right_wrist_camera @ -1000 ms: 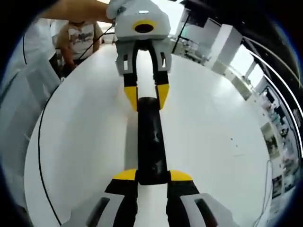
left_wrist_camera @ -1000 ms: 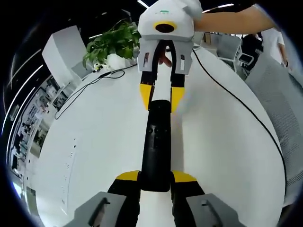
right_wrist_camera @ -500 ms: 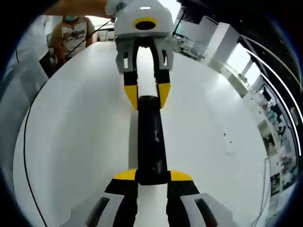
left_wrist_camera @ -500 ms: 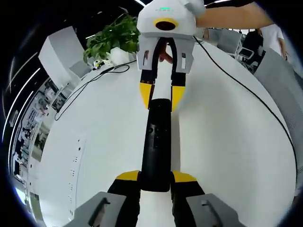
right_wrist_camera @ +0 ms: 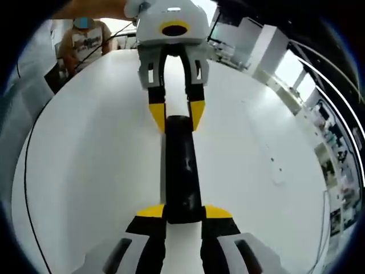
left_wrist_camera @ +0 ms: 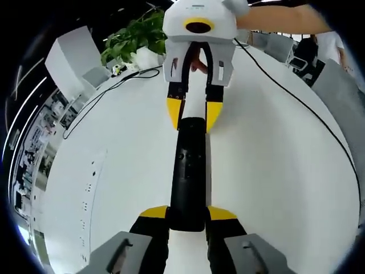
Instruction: Press the specified remote control buttons in sequence, fully releasing each button before pressing the next.
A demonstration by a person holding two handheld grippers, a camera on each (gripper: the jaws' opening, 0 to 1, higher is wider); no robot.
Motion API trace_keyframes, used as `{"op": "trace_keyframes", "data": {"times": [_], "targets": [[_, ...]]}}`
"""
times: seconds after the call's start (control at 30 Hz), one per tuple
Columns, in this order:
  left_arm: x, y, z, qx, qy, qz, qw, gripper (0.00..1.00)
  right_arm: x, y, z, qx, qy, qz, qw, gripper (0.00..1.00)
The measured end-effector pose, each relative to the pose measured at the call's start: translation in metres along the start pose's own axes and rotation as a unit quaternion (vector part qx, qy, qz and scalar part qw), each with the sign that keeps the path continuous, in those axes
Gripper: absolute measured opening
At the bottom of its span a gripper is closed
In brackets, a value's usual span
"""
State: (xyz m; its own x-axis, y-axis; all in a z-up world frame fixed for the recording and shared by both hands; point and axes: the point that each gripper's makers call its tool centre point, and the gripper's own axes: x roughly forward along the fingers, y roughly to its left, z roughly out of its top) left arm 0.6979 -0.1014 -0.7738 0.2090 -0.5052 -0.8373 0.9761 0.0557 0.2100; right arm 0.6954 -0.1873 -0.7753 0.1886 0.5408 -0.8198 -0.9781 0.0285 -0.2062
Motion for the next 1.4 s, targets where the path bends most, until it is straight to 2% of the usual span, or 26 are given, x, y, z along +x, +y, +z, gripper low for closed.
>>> {"op": "trace_keyframes", "data": {"times": [0.2, 0.47, 0.67, 0.73, 0.87, 0.97, 1.13, 1.2, 1.33, 1.4], "targets": [[0.0, 0.002, 0.001, -0.006, -0.002, -0.006, 1.0, 0.24, 0.001, -0.005, -0.005, 0.007, -0.003, 0.006, 1.0, 0.2], [-0.002, -0.012, 0.012, -0.024, -0.01, -0.017, 0.9995, 0.24, 0.003, -0.007, -0.005, 0.014, -0.011, 0.015, 0.9997, 0.21], [-0.001, -0.01, 0.011, -0.032, -0.017, -0.022, 0.9991, 0.24, 0.005, -0.006, -0.003, 0.018, -0.015, 0.022, 0.9995, 0.21], [-0.002, -0.015, 0.015, -0.038, -0.017, -0.024, 0.9989, 0.24, 0.005, -0.005, -0.003, 0.016, -0.014, 0.025, 0.9995, 0.21], [-0.001, -0.009, 0.01, -0.044, -0.015, -0.027, 0.9985, 0.24, 0.006, -0.005, -0.001, 0.012, -0.01, 0.033, 0.9993, 0.21], [-0.002, -0.018, 0.016, -0.046, -0.015, -0.029, 0.9984, 0.24, 0.005, -0.004, -0.001, 0.012, -0.008, 0.036, 0.9992, 0.21], [-0.003, -0.022, 0.018, -0.052, -0.018, -0.032, 0.998, 0.24, 0.004, -0.003, -0.001, 0.002, -0.008, 0.039, 0.9992, 0.21], [-0.002, -0.015, 0.014, -0.054, -0.02, -0.033, 0.9978, 0.25, 0.004, -0.002, -0.001, -0.001, -0.008, 0.039, 0.9992, 0.21], [-0.003, -0.02, 0.017, -0.053, -0.025, -0.031, 0.9978, 0.26, 0.003, -0.003, 0.0, -0.005, -0.009, 0.038, 0.9992, 0.21], [-0.002, -0.014, 0.013, -0.056, -0.026, -0.031, 0.9976, 0.26, 0.003, 0.0, 0.001, -0.006, -0.01, 0.037, 0.9992, 0.21]]}}
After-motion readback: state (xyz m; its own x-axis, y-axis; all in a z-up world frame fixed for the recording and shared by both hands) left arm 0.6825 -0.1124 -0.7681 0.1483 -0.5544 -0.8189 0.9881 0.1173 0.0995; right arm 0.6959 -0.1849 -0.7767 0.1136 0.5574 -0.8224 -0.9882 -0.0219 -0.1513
